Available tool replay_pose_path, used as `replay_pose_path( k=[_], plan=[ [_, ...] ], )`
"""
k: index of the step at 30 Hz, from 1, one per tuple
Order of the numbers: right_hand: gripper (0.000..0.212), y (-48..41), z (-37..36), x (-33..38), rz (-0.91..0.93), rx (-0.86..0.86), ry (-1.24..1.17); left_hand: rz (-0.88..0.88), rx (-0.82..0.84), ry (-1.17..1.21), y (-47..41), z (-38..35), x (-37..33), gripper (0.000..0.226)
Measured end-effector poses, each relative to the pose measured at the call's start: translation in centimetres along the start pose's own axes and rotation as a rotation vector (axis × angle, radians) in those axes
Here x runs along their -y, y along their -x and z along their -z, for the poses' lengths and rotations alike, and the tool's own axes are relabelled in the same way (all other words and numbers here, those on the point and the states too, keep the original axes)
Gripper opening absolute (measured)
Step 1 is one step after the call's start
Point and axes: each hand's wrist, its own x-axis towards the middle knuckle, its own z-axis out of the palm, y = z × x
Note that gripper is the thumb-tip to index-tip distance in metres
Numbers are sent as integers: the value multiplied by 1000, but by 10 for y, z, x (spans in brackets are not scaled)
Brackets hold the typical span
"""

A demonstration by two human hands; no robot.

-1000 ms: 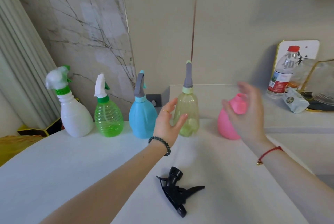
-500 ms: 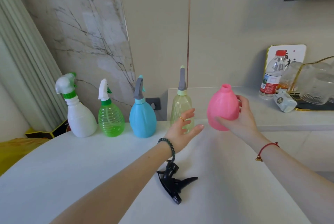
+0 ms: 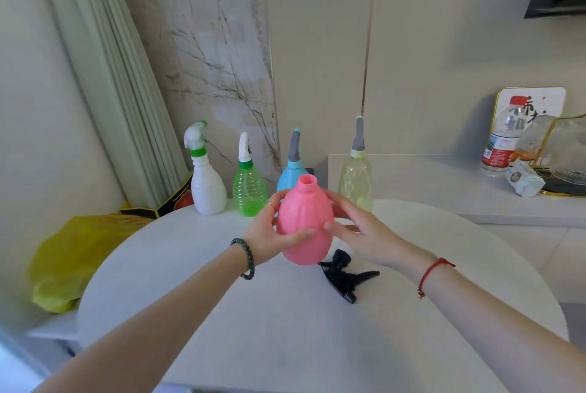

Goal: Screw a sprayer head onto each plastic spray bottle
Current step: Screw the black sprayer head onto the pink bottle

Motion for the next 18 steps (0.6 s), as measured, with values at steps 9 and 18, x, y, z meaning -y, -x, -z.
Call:
replay_pose_path(
  k=[9, 18],
  plan=[
    [62, 12, -13, -51, -176, 343, 981, 145, -89, 3, 57, 16, 41, 60],
    [21, 12, 0, 0, -55, -189, 456, 182, -46, 7, 68, 6, 53, 66]
  ],
)
